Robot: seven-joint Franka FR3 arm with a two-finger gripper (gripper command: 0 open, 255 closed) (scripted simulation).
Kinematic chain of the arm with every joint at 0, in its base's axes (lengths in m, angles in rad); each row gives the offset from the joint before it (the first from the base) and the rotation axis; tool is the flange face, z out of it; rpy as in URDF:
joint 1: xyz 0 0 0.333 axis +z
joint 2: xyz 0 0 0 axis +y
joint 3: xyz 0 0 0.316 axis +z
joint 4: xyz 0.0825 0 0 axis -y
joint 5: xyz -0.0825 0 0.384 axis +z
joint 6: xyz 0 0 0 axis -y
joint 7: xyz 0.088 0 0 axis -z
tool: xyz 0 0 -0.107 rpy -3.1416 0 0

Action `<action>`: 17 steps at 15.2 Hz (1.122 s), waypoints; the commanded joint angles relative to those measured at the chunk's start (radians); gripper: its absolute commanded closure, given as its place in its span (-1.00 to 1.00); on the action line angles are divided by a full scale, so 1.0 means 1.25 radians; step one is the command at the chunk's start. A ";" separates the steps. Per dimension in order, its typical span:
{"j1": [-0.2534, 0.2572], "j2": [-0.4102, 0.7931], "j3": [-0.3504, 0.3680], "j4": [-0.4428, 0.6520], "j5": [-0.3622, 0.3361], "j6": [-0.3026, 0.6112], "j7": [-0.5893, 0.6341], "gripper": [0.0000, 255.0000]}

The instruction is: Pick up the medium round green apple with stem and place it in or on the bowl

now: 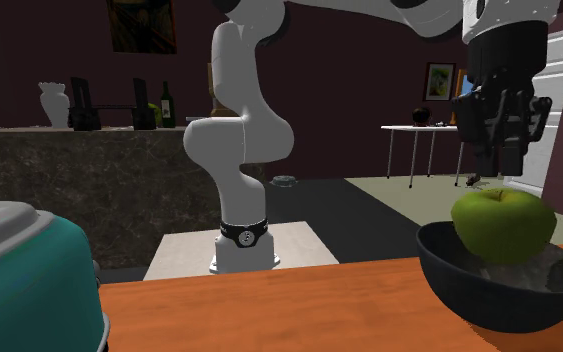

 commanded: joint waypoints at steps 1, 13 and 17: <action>0.000 0.000 0.000 0.000 0.000 0.000 0.000 -1.00; 0.007 -0.033 -0.021 0.075 0.006 -0.106 -0.008 -1.00; 0.007 -0.033 -0.021 0.075 0.006 -0.106 -0.008 -1.00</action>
